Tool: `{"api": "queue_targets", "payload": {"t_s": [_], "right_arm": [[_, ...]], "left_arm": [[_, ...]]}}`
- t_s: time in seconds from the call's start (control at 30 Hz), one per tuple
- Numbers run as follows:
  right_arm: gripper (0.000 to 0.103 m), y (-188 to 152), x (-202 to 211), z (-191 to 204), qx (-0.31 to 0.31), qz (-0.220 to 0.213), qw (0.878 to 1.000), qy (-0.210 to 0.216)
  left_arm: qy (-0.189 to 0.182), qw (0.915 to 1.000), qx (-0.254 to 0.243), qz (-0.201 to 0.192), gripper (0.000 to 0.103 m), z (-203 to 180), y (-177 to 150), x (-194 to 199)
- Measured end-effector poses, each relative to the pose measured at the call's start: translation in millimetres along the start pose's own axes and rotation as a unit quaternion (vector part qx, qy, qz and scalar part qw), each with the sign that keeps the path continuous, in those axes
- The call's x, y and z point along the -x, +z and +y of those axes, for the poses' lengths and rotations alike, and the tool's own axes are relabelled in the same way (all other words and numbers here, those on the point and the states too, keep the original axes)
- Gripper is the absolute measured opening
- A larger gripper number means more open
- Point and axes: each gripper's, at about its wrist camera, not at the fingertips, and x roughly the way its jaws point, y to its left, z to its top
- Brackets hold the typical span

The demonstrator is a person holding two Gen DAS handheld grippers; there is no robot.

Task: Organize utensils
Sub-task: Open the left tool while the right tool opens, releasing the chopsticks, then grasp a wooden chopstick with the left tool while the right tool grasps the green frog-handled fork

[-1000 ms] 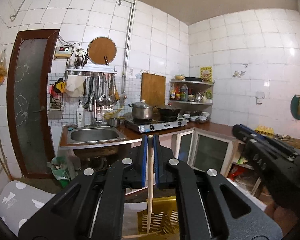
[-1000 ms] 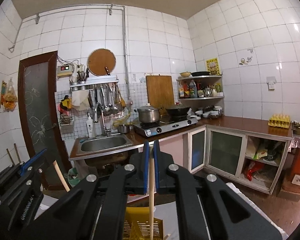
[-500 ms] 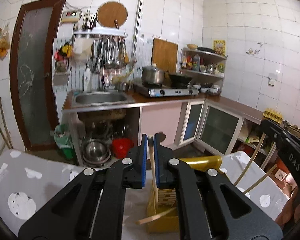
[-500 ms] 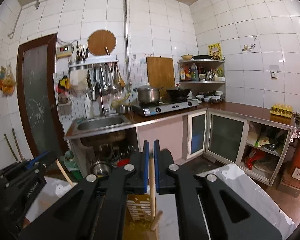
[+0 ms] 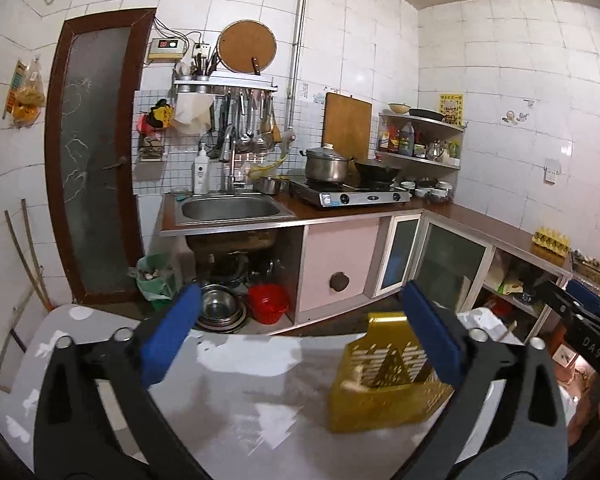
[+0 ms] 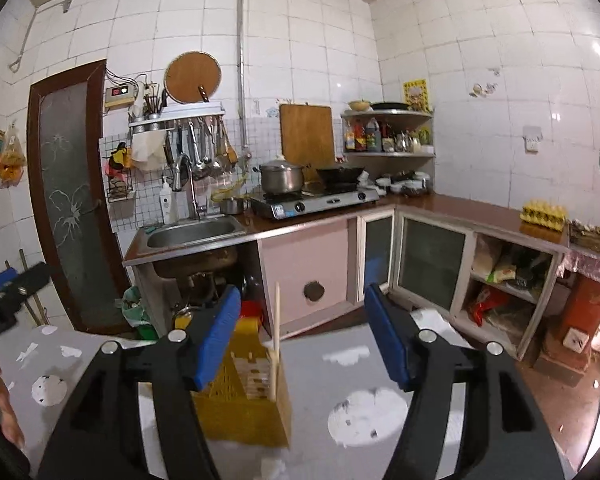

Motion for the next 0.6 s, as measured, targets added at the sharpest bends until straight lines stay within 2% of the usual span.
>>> {"api": "queue_targets", "payload": {"t_s": [0.13,0.3,0.6], "right_arm": [[0.064,-29.2,7.3,-7.8,-0.003,0.028,1.0,-0.002],[0.064,-78.0,-0.3,-7.0,-0.004,0.081,0.997,-0.006],[0.064,-154.5,-25.5,15.2,0.016,0.173,0.985,-0.003]], "left_arm": [[0.015,0.9994,-0.024,0.019,0.098,7.0,-14.5,11.9],[0.015,0.9983,-0.026,0.05,0.098,12.9,-44.7,11.9],[0.018,0.9862,-0.049,0.157,0.098,9.4,-127.7,-28.4]]}}
